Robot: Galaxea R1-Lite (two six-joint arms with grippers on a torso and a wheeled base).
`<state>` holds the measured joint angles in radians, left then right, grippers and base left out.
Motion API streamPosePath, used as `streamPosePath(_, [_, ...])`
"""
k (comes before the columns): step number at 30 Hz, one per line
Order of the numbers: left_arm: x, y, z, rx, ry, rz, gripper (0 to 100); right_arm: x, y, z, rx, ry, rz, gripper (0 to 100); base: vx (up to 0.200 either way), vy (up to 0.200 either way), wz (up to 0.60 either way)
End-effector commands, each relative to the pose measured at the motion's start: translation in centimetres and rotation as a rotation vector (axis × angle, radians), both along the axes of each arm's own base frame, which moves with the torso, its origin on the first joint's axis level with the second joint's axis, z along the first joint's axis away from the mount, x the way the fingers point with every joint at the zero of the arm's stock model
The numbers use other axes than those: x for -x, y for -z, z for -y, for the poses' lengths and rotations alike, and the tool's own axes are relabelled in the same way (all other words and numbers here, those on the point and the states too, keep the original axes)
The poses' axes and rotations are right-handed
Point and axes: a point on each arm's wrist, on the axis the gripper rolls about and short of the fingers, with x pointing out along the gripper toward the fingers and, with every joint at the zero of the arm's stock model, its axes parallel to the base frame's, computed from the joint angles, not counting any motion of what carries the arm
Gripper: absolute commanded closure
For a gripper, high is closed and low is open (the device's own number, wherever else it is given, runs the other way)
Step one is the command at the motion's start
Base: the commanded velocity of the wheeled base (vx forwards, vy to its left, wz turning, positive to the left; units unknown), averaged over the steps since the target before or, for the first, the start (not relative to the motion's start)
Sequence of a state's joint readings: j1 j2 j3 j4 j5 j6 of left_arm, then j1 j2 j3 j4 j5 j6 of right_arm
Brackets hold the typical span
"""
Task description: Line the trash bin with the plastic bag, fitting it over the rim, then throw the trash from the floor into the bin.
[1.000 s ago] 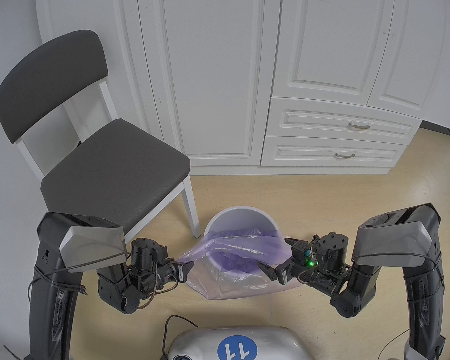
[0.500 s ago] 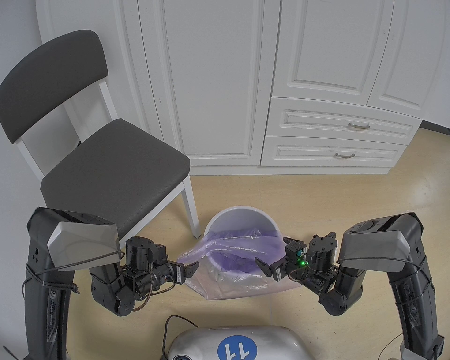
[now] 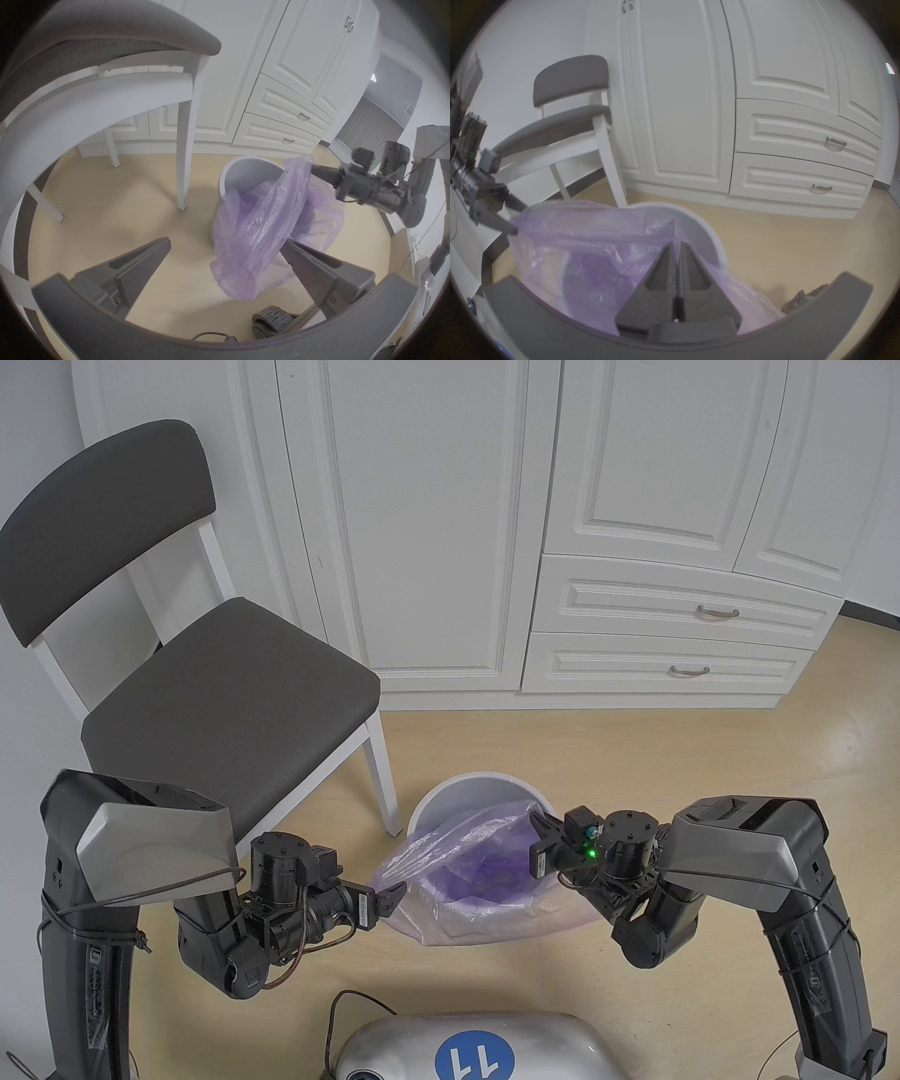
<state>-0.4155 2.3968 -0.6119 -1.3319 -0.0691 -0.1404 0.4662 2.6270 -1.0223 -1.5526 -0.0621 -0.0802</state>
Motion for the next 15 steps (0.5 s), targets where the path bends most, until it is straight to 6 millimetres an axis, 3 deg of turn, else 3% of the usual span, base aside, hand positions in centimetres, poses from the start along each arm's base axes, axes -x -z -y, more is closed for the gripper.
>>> streamPosePath(1, [0.6,-1.4,0.7,0.019,0.022,0.039,0,-2.9,-0.9,-1.7,-0.088,0.035,0.065,100,0.000,0.000,0.00])
streamPosePath(4, [0.7,-1.8,0.8,0.022,0.027,0.046,0,-4.5,-1.4,-2.9,-0.124,0.046,0.072,100,0.000,0.000,0.00])
streamPosePath(7, [0.8,-1.9,1.0,0.028,0.033,0.057,0,-7.6,-1.5,-4.4,-0.181,0.081,0.112,100,0.000,0.000,0.00])
streamPosePath(12, [0.8,-1.9,1.1,0.036,0.035,0.070,0,-11.0,-0.3,-6.0,-0.181,0.137,0.108,100,0.000,0.000,0.00])
streamPosePath(13, [0.8,-1.8,1.2,0.035,0.039,0.069,0,-11.1,1.0,-5.9,-0.148,0.149,0.056,100,0.000,0.000,0.00])
streamPosePath(15, [0.9,-1.8,1.3,0.036,0.042,0.070,0,-11.1,0.4,-6.1,-0.142,0.143,0.010,100,0.000,0.000,0.00])
